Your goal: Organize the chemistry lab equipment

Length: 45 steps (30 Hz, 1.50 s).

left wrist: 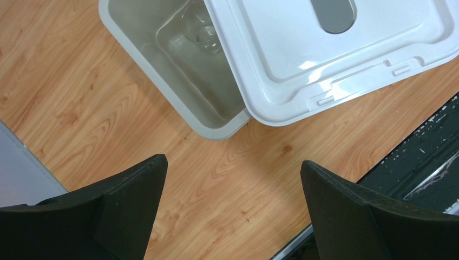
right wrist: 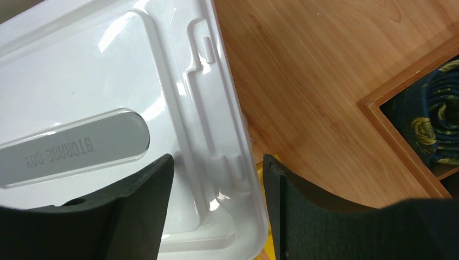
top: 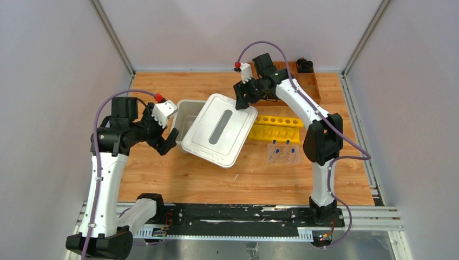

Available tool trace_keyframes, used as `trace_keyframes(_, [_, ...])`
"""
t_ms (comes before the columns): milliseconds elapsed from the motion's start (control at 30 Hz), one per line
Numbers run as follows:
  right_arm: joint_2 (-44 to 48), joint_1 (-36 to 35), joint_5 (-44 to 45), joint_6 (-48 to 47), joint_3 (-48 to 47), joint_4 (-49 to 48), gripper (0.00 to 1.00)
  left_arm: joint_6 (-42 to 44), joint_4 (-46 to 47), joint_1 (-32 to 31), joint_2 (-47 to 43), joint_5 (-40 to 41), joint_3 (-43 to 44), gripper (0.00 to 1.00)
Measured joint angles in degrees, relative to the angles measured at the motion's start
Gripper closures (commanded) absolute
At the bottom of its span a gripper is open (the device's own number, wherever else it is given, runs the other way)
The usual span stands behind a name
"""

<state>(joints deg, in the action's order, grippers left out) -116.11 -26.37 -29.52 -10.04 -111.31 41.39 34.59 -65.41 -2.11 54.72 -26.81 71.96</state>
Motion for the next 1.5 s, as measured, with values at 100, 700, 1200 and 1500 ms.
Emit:
trace_keyframes(100, [0.0, 0.0, -0.6, 0.0, 0.2, -0.1, 0.47, 0.5, -0.1, 0.0, 0.0, 0.0, 0.4, 0.00])
trace_keyframes(700, [1.6, 4.2, -6.5, 13.2, 6.2, -3.3, 0.44, 10.5, -2.4, 0.0, 1.0, 0.9, -5.8, 0.00])
trace_keyframes(1200, [1.9, 8.1, -14.5, 24.0, 11.1, -5.0, 0.43, 13.4, -2.2, 0.0, 7.5, -0.3, -7.4, 0.00])
trace_keyframes(1500, [6.3, 8.8, -21.7, 34.9, 22.6, -13.3, 0.69, 13.3, -1.6, 0.0, 7.9, -0.5, -5.5, 0.00])
